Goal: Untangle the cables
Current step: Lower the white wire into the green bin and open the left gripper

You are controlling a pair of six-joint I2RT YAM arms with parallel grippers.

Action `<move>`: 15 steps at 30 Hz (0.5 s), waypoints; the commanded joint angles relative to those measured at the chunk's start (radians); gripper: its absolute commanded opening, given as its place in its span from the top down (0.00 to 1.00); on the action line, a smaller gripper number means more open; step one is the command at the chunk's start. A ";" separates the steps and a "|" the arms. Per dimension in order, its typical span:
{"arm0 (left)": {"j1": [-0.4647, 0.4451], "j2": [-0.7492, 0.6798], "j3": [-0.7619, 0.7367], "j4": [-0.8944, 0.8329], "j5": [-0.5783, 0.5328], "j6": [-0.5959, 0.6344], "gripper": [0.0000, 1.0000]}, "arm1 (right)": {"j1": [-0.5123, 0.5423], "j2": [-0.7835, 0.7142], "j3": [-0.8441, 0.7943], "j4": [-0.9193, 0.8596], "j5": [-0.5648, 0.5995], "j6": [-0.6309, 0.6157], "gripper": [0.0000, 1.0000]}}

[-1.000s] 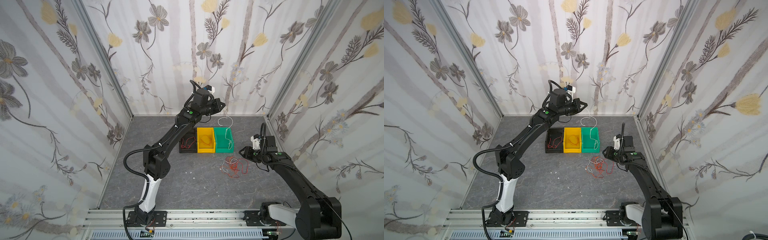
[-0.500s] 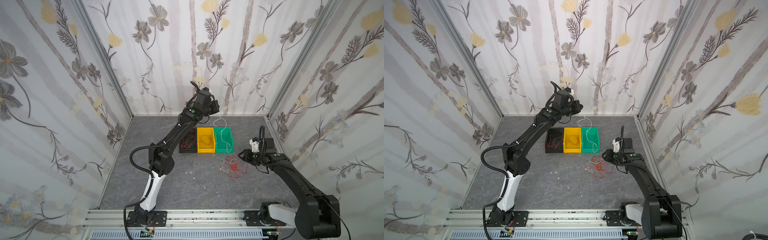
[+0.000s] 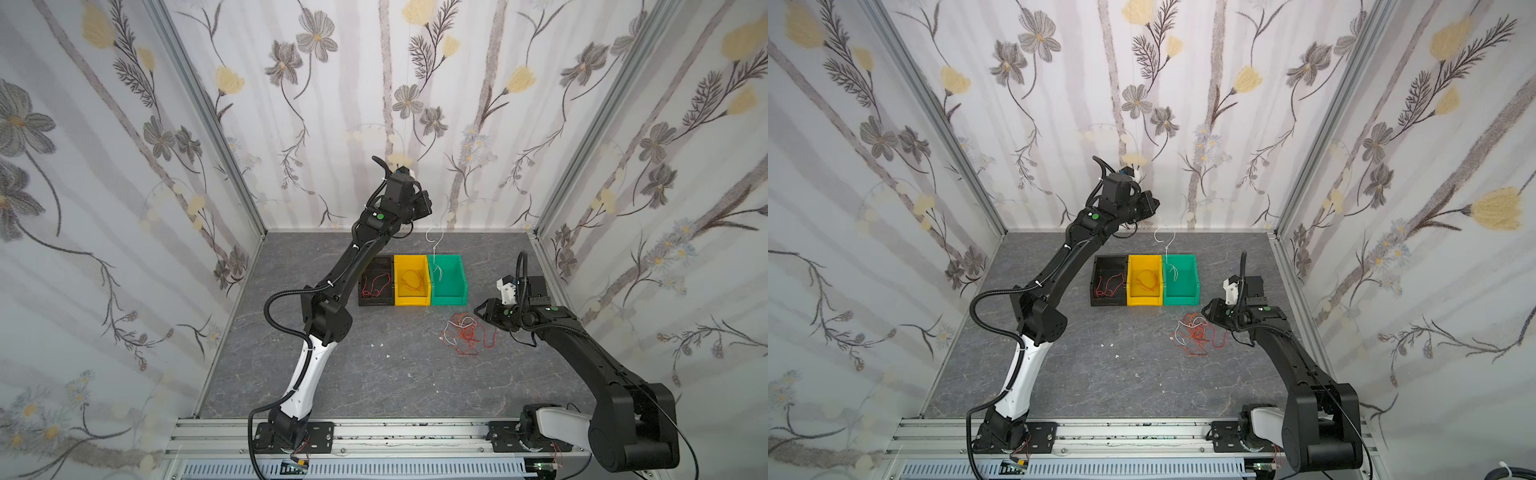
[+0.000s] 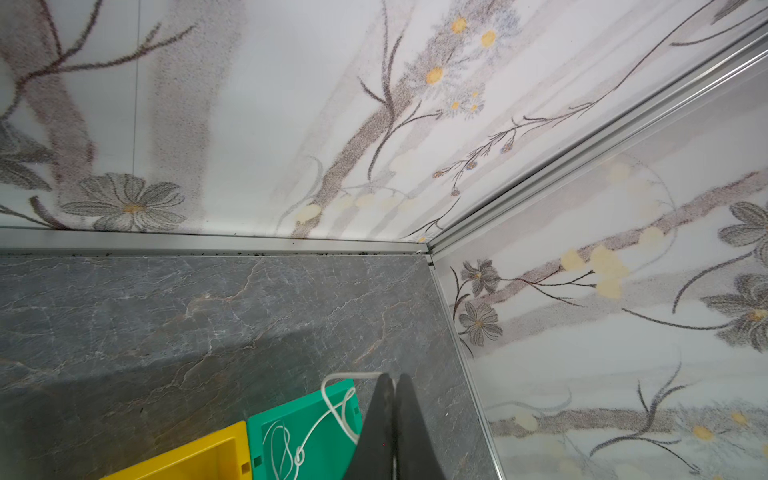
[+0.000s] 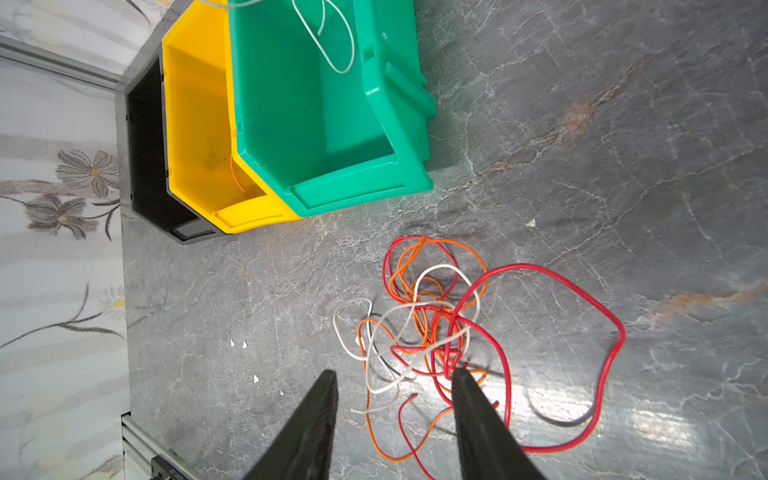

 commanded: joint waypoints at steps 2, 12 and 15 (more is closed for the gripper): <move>-0.034 -0.013 -0.062 -0.001 0.042 -0.006 1.00 | 0.000 0.010 -0.010 0.034 -0.022 0.000 0.53; -0.089 0.013 -0.204 0.087 0.077 -0.107 1.00 | 0.000 0.011 -0.040 0.051 -0.026 -0.003 0.53; -0.097 0.018 -0.237 0.094 0.065 -0.113 1.00 | 0.000 0.012 -0.044 0.052 -0.023 -0.006 0.53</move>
